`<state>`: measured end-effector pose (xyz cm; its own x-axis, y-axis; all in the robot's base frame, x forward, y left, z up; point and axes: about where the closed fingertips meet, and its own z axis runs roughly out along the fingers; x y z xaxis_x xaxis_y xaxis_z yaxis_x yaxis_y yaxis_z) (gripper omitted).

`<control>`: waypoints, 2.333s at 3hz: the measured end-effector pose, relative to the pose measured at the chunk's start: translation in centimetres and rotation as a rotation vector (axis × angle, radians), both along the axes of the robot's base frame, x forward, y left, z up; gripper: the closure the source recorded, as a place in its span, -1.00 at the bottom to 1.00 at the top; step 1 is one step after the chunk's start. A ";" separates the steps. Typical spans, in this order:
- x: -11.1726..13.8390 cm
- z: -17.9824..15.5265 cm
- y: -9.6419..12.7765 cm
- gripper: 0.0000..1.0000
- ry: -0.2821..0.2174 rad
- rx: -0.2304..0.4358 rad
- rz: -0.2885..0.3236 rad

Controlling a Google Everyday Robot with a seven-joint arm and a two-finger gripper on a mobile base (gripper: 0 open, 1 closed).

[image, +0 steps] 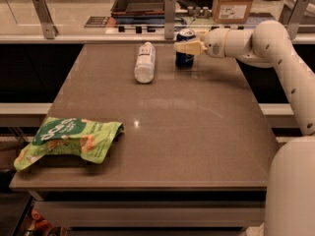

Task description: Move pepsi can near green rice chip bag

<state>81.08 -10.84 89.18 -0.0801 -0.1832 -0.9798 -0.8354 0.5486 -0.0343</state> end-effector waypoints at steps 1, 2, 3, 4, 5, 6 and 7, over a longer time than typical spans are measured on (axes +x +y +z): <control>-0.8 0.9 -0.1 1.00 0.025 0.005 0.023; -2.9 2.3 -0.1 1.00 0.035 0.004 0.060; -5.9 3.4 0.1 1.00 0.038 -0.012 0.098; -9.9 4.4 1.3 1.00 0.011 -0.037 0.140; -14.3 4.3 3.5 1.00 -0.016 -0.056 0.189; -18.7 3.4 5.5 1.00 -0.043 -0.064 0.221; -22.7 2.3 6.8 1.00 -0.060 -0.074 0.233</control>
Offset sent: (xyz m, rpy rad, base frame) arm -0.0590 -0.0091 0.0425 0.0004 0.0461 0.0962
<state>58.42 -4.07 91.47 0.0302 -0.2610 -0.9649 -0.9342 0.3358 -0.1201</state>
